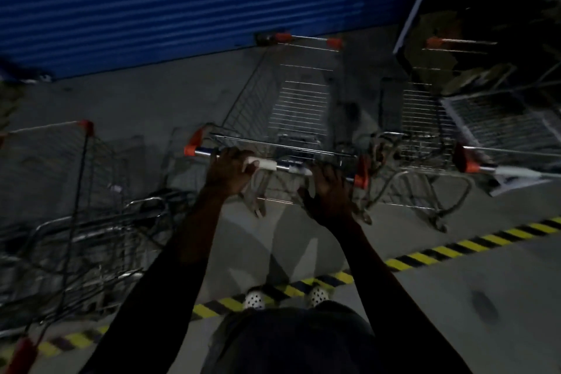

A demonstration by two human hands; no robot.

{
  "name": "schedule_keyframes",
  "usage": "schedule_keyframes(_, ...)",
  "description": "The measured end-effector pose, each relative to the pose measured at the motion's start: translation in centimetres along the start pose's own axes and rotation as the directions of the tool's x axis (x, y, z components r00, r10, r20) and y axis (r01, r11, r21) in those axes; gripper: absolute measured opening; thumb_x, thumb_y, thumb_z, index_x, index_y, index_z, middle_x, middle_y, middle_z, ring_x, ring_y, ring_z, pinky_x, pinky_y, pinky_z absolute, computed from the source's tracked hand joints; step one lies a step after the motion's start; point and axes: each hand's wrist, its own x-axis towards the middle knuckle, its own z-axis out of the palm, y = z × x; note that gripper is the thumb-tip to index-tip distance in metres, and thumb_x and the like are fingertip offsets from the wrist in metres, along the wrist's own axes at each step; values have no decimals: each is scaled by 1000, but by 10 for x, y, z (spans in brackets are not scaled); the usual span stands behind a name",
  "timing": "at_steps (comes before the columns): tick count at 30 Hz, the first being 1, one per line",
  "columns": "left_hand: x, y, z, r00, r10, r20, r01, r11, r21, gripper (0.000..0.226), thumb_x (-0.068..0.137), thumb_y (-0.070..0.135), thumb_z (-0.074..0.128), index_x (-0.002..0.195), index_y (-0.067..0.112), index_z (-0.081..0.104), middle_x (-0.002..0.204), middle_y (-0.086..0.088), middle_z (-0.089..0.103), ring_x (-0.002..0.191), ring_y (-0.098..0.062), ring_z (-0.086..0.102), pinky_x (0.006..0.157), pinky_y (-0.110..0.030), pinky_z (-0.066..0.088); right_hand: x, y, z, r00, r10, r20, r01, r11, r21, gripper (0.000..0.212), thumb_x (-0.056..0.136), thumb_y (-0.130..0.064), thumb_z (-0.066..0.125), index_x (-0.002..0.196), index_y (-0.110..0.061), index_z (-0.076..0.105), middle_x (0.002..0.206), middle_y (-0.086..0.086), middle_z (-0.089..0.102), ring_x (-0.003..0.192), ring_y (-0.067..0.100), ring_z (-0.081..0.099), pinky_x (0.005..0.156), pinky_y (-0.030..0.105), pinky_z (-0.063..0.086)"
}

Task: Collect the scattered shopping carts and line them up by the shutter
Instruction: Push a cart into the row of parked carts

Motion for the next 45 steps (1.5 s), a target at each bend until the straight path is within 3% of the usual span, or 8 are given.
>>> schedule_keyframes(5,-20,10,11,986,53,-159,-35,993,116,34,95,46,50,110,19,65,101,-7,66,100,-32,62,100,-48,42,12,10,21,998,-64,2,64,998,-18,50,93,-54,56,126,-19,68,114,9,66,113,36,59,96,44,33)
schedule_keyframes(9,-49,33,6,982,61,-179,-40,992,118,34,99,48,51,107,20,69,100,-2,65,98,-29,60,97,-46,40,-2,4,20,991,-51,-122,42,997,-68,43,95,-64,55,105,-25,73,100,1,67,109,34,58,94,54,42)
schedule_keyframes(13,-78,52,9,984,-9,-180,24,996,81,43,99,55,51,104,17,69,102,-3,66,98,-29,58,96,-45,37,-20,9,22,988,-39,-151,8,979,-202,56,87,-81,55,96,-27,69,104,2,66,113,33,53,94,55,35)
schedule_keyframes(18,-87,42,9,987,-63,-148,73,995,63,52,96,63,46,93,15,66,93,-1,66,91,-29,58,85,-42,38,-14,10,27,976,-139,-166,93,963,-254,65,90,-83,44,93,-25,72,101,5,66,103,34,53,92,50,31)
schedule_keyframes(23,-72,-1,2,980,-65,-188,65,998,-3,51,97,63,48,94,15,64,93,-2,65,89,-30,57,87,-43,40,19,-18,44,962,-217,-166,167,947,-273,60,87,-83,52,90,-27,71,96,1,66,97,33,59,89,49,35)
schedule_keyframes(32,-16,-111,-11,985,-144,-97,153,985,81,54,90,64,46,102,16,66,100,-5,69,96,-33,59,90,-43,37,93,-99,105,969,-181,-171,148,970,-191,52,81,-78,66,88,-26,70,89,-3,66,95,30,59,87,47,38)
schedule_keyframes(41,54,-188,-14,978,-177,-111,197,959,203,63,91,62,42,103,5,65,99,-16,66,89,-37,59,85,-46,33,186,-141,156,978,-198,-72,171,947,-272,63,82,-88,47,104,-30,60,101,-3,66,106,29,59,91,48,35)
schedule_keyframes(45,93,-222,-17,972,-216,-96,230,958,170,64,90,64,41,98,5,66,97,-16,67,91,-38,62,85,-46,44,236,-158,179,972,-218,-84,190,946,-261,65,82,-87,47,98,-28,67,96,-2,70,102,29,60,89,46,34)
